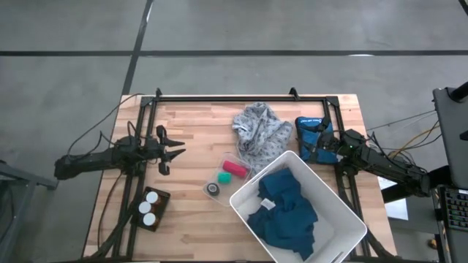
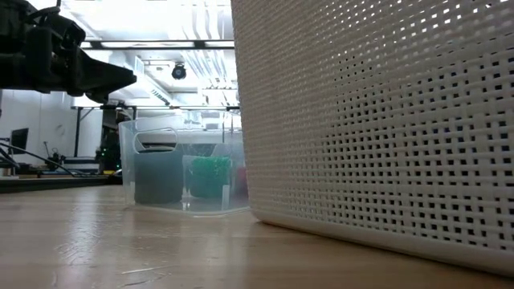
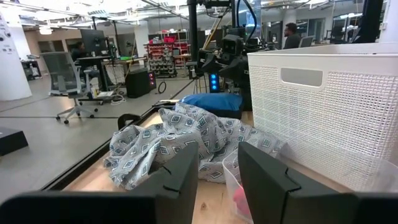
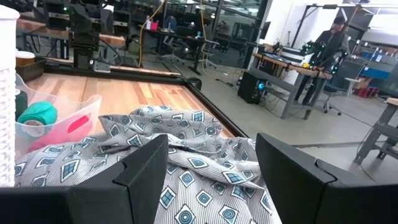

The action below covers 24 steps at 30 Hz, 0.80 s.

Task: Pick & Place Medicine items
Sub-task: Put the gray patient gown into the white bin

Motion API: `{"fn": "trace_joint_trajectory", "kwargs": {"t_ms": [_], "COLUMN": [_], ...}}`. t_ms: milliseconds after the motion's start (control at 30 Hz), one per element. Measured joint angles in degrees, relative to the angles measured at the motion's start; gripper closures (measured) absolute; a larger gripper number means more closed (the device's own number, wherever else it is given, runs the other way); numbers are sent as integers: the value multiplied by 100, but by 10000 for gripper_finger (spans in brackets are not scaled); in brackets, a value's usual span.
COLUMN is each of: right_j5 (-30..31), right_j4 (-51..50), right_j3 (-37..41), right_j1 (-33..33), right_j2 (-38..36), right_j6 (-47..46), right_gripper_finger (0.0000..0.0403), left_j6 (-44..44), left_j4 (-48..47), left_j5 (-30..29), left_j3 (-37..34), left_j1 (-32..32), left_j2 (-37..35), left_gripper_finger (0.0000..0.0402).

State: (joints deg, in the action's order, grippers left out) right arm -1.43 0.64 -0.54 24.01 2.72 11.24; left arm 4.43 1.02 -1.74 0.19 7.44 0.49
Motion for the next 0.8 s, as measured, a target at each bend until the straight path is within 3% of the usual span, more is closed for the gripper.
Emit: {"fn": "trace_joint_trajectory", "kwargs": {"t_ms": [500, 800], "right_j5": [-2, -44], "right_j4": [2, 4], "right_j3": [0, -1], "right_j1": [0, 0], "right_j2": [0, 0], "right_j6": [-57, -1060], "right_gripper_finger": [163, 163], "left_j6": [0, 0], "left_j4": [-1, -1], "left_j5": [0, 0], "left_j3": [-2, -2], "left_j1": [0, 0], "left_j2": [0, 0], "left_gripper_finger": [284, 284]}}
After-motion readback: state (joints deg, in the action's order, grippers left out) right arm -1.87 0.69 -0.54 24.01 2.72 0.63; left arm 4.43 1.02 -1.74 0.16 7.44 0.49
